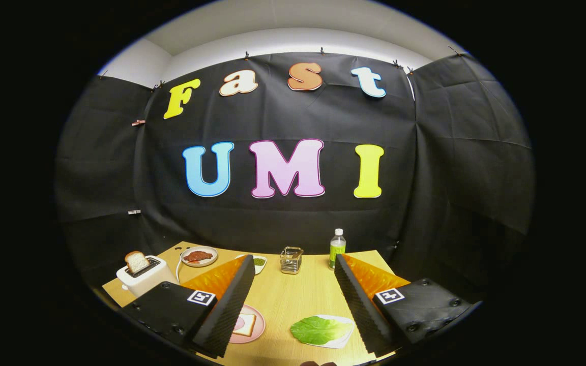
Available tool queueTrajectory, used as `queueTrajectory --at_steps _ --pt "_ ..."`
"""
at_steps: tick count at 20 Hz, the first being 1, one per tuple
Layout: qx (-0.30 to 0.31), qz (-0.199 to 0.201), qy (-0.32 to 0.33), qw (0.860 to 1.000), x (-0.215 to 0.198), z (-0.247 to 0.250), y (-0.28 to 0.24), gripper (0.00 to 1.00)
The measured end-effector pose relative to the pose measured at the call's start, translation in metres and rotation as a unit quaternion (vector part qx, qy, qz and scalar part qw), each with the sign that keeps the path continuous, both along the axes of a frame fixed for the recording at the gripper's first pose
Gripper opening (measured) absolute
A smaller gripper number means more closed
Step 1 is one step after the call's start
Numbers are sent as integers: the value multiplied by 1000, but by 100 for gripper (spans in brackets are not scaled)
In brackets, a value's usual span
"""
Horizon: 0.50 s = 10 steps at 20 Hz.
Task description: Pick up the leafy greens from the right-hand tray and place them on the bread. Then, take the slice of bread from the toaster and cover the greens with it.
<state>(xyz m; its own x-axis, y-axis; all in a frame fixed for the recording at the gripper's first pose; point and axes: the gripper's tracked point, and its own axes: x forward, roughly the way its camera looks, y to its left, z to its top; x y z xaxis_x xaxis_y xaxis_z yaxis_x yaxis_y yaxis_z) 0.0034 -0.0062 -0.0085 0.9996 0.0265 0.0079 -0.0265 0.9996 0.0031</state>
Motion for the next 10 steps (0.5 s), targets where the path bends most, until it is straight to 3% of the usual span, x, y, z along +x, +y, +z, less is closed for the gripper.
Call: queueTrajectory --at_steps 5,10 --pt "13 18 25 999 3 -18 -1 98" --pt "-12 24 63 998 15 -49 -18 98"
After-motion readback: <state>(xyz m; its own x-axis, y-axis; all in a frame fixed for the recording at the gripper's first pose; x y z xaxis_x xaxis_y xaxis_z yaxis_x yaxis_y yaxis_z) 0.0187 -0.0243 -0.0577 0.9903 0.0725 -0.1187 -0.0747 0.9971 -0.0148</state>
